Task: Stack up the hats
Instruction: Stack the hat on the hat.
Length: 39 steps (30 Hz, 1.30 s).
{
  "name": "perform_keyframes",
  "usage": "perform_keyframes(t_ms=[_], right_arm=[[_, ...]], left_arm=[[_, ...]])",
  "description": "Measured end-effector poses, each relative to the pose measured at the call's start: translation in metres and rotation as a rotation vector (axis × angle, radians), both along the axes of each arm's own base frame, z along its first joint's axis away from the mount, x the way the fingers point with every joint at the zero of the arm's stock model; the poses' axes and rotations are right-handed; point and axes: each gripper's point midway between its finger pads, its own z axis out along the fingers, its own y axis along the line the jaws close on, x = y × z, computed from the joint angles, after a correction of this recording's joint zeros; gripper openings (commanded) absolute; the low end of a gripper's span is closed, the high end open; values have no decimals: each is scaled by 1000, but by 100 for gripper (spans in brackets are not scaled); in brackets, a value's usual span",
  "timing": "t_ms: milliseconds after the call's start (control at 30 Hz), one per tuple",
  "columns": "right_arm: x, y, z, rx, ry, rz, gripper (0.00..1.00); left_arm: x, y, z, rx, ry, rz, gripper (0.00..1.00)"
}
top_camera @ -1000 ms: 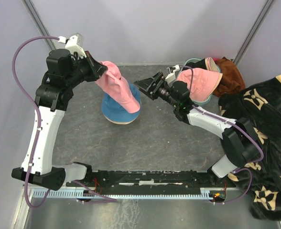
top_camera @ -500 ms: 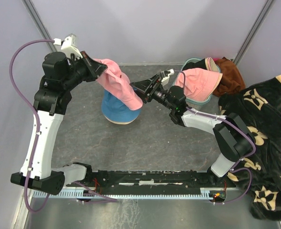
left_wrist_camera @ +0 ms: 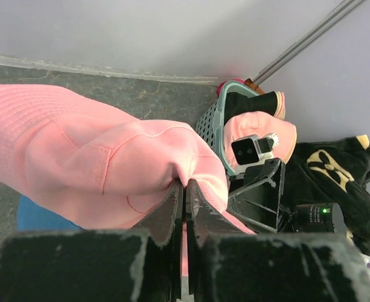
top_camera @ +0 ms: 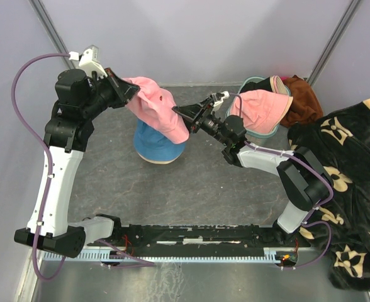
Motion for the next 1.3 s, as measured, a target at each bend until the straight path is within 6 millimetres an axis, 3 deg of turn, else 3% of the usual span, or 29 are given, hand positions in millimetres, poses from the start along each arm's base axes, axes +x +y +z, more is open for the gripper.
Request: perform_keyframes(t_ms=[267, 333, 600, 733, 1033, 1300], right_arm=[[3, 2, 12, -8, -47, -11, 19], [3, 4, 17, -13, -64, -10, 14], [-8, 28, 46, -45, -148, 25, 14], [-19, 44, 42, -95, -155, 52, 14], [-50, 75, 22, -199, -166, 107, 16], [-47, 80, -12, -346, -178, 74, 16]], left_arm=[[0, 14, -10, 55, 33, 68, 3], [-2, 21, -6, 81, 28, 95, 3], [-11, 44, 28, 146, -41, 191, 3], [-14, 57, 29, 195, -42, 245, 3], [-16, 73, 15, 269, -2, 302, 3], [-15, 79, -32, 317, 79, 320, 3]])
